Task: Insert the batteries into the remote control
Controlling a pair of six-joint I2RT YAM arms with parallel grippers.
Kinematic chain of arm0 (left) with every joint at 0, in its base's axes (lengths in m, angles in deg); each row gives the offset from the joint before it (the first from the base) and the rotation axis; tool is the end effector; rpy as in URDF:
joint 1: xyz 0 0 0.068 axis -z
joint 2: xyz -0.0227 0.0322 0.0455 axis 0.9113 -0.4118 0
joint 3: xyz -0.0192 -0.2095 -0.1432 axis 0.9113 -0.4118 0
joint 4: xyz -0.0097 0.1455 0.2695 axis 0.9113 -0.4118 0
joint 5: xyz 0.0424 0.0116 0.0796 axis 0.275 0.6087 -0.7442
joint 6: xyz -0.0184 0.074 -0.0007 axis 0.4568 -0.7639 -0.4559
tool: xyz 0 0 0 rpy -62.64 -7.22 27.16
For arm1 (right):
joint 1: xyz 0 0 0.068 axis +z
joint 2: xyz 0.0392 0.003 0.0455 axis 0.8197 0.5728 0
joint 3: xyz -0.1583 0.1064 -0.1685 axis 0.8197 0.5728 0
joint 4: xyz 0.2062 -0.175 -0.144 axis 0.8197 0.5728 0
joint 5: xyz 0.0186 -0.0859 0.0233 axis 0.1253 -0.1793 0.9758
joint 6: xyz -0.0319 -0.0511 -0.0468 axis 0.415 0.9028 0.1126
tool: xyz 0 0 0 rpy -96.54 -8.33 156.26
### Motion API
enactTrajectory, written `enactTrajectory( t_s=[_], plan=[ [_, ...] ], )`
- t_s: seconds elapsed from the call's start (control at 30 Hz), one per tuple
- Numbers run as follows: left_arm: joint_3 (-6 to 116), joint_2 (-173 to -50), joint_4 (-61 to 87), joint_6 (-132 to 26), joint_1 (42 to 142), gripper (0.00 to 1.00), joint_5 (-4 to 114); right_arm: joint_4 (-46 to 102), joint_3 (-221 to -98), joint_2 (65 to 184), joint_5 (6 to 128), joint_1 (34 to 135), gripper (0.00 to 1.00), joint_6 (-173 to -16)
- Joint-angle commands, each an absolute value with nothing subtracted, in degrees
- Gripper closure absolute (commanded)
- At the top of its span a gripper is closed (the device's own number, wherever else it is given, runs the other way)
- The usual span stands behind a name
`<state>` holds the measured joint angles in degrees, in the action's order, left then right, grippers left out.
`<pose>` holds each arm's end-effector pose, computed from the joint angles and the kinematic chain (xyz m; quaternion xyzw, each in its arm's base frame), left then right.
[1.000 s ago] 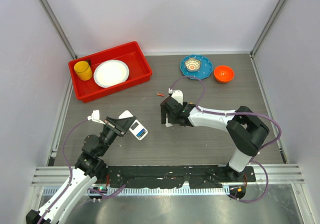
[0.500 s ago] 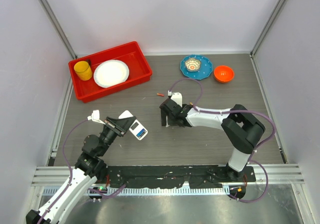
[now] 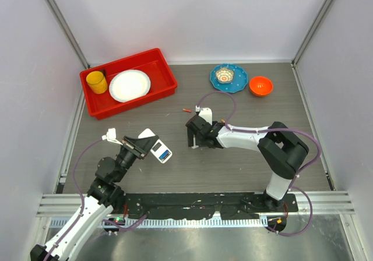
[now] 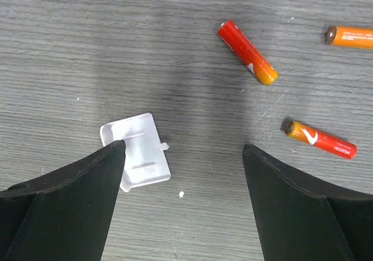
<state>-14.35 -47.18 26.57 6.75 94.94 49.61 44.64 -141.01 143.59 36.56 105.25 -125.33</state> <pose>0.1867 -0.1079 0.1942 -0.2232 0.6243 -0.5867 0.4649 0.2656 0.2799 0.0834 -0.0517 0.9471 0.0420 0.3140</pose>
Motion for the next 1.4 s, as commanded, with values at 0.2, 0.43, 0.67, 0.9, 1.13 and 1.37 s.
enactTrajectory(
  t_s=[0.2, 0.43, 0.67, 0.9, 1.13, 1.37],
  plan=[
    [-18.1, -46.6, 29.6, 7.3, 95.1, 1.00, 49.9, 42.8, -142.3, 140.2, 36.6, 105.8, 0.13, -126.2],
    [-18.2, -46.0, 29.0, 7.4, 95.0, 1.00, 49.9, 42.5, -141.7, 141.1, 37.5, 106.2, 0.13, -126.5],
    [-18.2, -46.1, 29.4, 7.5, 95.0, 1.00, 49.9, 42.1, -141.6, 140.9, 37.7, 106.9, 0.13, -126.6],
    [-18.1, -46.0, 29.2, 7.4, 95.0, 1.00, 49.9, 43.9, -142.0, 143.3, 37.7, 107.0, 0.13, -126.1],
    [-17.9, -46.2, 29.3, 7.0, 95.0, 1.00, 49.8, 45.6, -141.9, 145.8, 35.9, 107.9, 0.13, -125.2],
    [-17.8, -46.1, 29.1, 6.9, 95.0, 1.00, 49.8, 46.5, -142.6, 148.0, 34.2, 109.6, 0.15, -124.6]
  ],
)
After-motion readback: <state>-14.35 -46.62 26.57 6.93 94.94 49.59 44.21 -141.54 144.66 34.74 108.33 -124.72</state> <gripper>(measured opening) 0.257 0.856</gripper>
